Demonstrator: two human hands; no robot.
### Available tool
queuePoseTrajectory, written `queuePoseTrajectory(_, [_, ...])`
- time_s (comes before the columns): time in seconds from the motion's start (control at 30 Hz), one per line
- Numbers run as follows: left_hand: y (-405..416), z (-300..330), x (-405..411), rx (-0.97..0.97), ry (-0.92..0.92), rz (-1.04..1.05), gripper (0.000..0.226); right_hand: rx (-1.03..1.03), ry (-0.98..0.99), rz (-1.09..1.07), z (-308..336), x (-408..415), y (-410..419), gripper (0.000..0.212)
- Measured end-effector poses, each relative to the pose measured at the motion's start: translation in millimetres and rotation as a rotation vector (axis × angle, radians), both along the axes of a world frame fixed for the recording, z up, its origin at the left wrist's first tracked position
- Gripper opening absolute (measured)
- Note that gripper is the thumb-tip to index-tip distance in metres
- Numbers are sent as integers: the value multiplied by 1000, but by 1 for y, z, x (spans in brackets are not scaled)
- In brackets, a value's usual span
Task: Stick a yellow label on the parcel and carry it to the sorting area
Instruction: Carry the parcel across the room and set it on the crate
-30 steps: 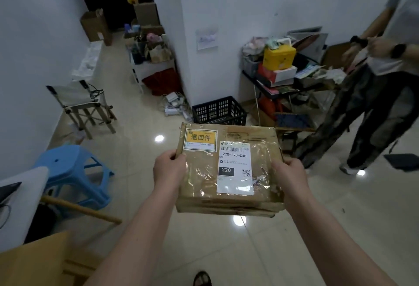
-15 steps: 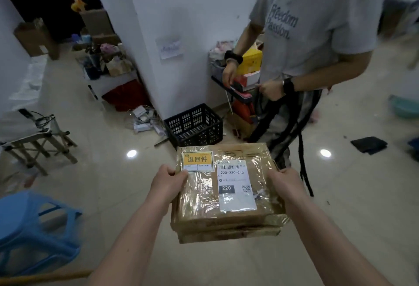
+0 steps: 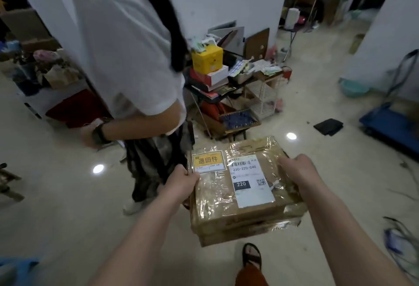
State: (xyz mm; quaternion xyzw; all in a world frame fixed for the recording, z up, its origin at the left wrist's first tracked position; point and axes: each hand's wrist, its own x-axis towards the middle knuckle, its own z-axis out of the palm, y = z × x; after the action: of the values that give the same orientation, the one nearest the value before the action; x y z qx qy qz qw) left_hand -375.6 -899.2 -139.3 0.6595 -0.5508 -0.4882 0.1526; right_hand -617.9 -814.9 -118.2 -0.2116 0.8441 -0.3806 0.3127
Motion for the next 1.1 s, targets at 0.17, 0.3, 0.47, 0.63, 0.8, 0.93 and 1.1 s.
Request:
queuePoseTrajectory(0.17, [-56, -2, -26, -73, -23, 53, 24, -20, -53, 6, -10, -22, -58, 40])
queuePoseTrajectory(0.3, [-110, 4, -46, -40, 40, 166, 21, -68, -70, 50, -10, -42, -120, 23])
queuePoseTrajectory(0.47, [-179, 8, -58, -37, 166, 378, 19, -143, -99, 160, 7, -60, -204, 13])
queuePoseTrajectory(0.63, [-231, 6, -53, -85, 294, 586, 16, -200, -102, 248, 17, -60, -286, 14])
queuePoseTrajectory(0.8, [-286, -3, -34, -112, 283, 713, 14, -192, -158, 368, 11, -42, -363, 12])
queuePoseTrajectory(0.93, [-338, -12, -15, -106, 244, 741, 11, -145, -153, 413, -3, -23, -427, 17])
queuePoseTrajectory(1.1, [-404, -11, 10, -93, 261, 733, 10, -101, -142, 441, -2, 3, -507, 35])
